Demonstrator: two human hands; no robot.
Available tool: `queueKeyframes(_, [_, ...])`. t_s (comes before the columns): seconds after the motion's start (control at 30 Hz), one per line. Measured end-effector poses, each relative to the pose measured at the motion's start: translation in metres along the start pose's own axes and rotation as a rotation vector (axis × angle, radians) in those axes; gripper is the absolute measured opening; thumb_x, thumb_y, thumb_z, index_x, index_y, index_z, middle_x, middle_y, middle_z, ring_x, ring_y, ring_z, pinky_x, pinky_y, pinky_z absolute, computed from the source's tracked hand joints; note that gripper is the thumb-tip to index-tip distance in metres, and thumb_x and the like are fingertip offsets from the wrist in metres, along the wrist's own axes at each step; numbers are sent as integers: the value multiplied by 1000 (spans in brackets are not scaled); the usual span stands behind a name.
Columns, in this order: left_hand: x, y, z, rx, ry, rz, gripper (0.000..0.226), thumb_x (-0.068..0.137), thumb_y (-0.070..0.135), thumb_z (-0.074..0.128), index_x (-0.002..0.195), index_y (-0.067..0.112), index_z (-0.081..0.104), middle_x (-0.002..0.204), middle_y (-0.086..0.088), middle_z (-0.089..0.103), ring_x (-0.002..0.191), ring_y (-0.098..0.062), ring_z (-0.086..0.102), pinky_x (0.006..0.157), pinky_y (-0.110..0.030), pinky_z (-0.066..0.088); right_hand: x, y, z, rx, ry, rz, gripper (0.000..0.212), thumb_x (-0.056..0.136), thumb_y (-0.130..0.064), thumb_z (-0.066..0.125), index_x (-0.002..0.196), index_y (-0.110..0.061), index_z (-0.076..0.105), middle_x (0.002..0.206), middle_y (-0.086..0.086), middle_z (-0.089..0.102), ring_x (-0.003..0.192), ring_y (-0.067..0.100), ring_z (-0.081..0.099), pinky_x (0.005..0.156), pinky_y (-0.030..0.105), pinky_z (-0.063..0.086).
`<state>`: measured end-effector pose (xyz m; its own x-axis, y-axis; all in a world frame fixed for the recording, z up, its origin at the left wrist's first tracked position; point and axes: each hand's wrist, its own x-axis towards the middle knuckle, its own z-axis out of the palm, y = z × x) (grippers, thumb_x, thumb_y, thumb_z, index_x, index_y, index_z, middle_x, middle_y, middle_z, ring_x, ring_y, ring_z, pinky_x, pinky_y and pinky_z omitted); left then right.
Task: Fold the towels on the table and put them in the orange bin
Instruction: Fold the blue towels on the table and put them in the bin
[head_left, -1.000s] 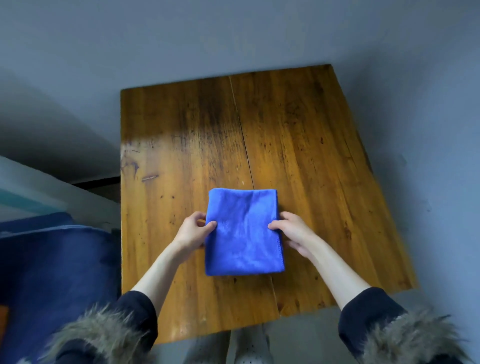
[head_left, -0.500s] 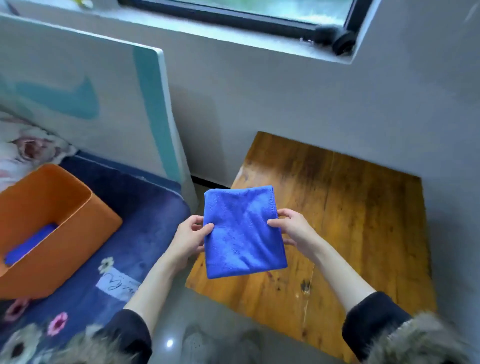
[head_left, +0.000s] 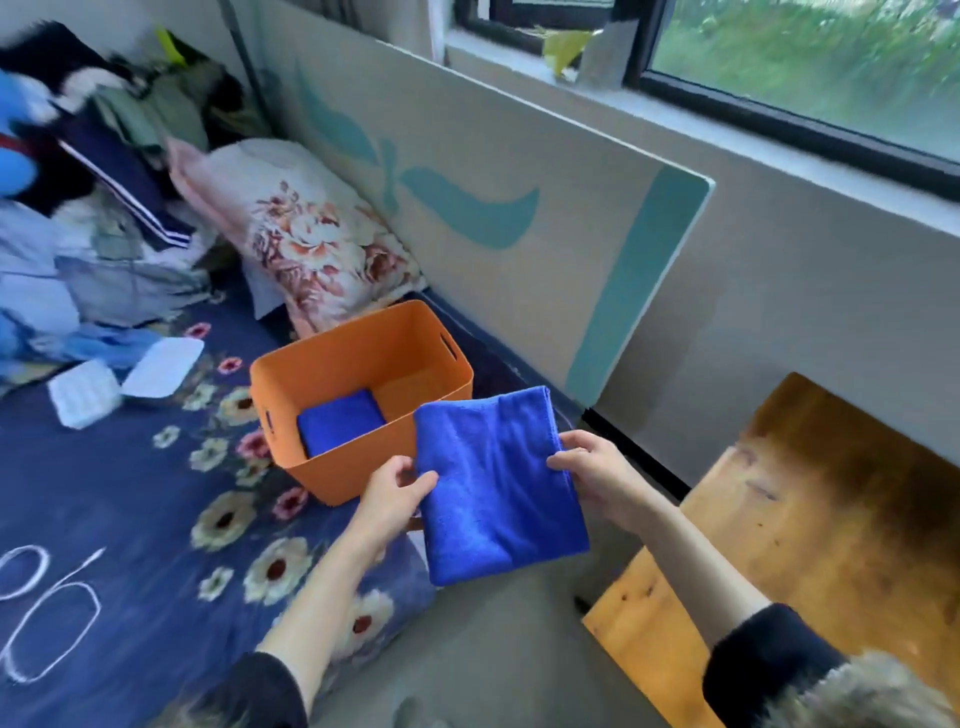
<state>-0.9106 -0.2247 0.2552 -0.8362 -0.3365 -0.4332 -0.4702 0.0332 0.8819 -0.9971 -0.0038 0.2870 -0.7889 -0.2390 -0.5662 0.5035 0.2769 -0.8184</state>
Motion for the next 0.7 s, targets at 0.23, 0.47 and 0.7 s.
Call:
queueKeyframes(0.23, [51, -10, -87, -11, 92, -34, 10, 89, 19, 61, 96, 17, 55, 98, 0, 62, 91, -18, 61, 83, -43, 51, 66, -34, 92, -72, -82, 15, 21, 84, 2, 56, 101, -10, 62, 83, 3, 69, 57, 8, 67, 45, 18, 47])
queueKeyframes(0.47, [129, -5, -123, -68, 170, -85, 9, 89, 24, 60, 95, 23, 55, 106, -2, 60, 89, -17, 62, 69, -31, 52, 149, -82, 136, -190, -116, 14, 22, 84, -6, 59, 104, -15, 62, 96, 6, 68, 75, 17, 66, 57, 27, 51])
queueKeyframes(0.7, [233, 8, -132, -100, 261, -150, 10, 87, 27, 61, 85, 31, 52, 97, 3, 61, 83, -16, 61, 62, -28, 47, 260, -124, 158, -270, -153, -6, 18, 85, -10, 60, 84, -27, 57, 84, -4, 65, 73, 9, 65, 50, 20, 48])
